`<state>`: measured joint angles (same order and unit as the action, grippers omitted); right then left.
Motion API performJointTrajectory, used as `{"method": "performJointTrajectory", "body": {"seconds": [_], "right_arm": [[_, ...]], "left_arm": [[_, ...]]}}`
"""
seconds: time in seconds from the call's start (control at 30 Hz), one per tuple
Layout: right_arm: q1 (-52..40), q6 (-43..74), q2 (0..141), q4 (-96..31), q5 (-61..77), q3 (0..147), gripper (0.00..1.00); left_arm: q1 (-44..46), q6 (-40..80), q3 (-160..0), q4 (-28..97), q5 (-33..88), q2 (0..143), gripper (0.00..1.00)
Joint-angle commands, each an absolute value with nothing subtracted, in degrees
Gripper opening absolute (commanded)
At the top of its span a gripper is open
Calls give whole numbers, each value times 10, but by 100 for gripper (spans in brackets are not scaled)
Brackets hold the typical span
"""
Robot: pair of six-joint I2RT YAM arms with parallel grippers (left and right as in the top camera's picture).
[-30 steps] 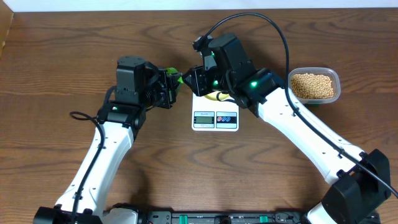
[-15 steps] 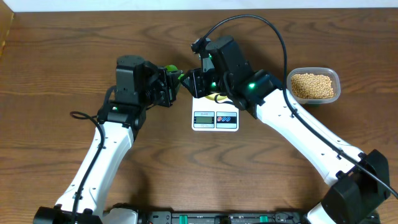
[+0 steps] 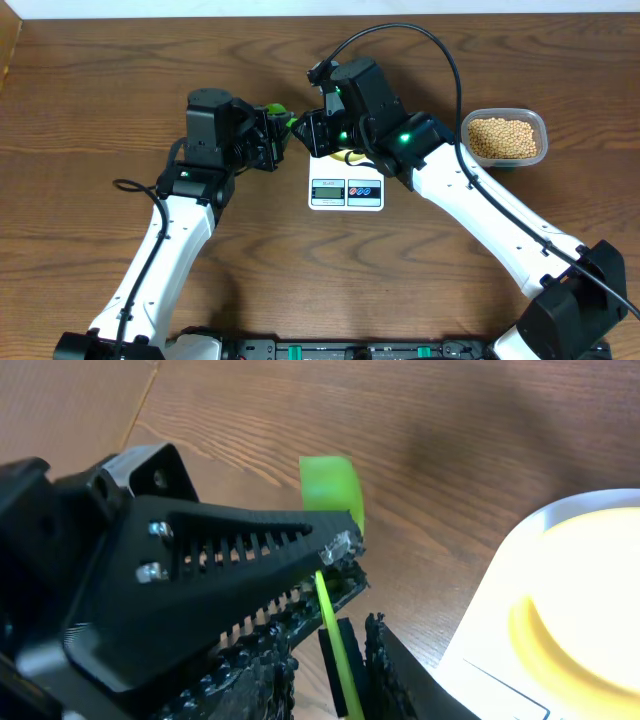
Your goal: Scoop item into bowl and weigh 50g on scale
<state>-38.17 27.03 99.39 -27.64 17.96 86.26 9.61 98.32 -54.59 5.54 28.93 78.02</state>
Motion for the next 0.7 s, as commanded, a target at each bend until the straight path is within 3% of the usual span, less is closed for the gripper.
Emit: {"method": "performJointTrajectory", "body": {"seconds": [0.0, 0.2, 0.43, 0.67], "right_arm": [[-385, 274, 1001, -276, 173, 869, 23], [-384, 274, 1001, -276, 164, 869, 18], [-384, 274, 1001, -277, 167, 869, 21], [-383, 274, 1001, -272, 166, 869, 17]], "left_arm": [[97, 989, -550, 46, 316, 778, 7], [97, 989, -550, 46, 316, 778, 7], [97, 989, -550, 50, 320, 778, 7], [97, 989, -550, 51, 321, 778, 7]]}}
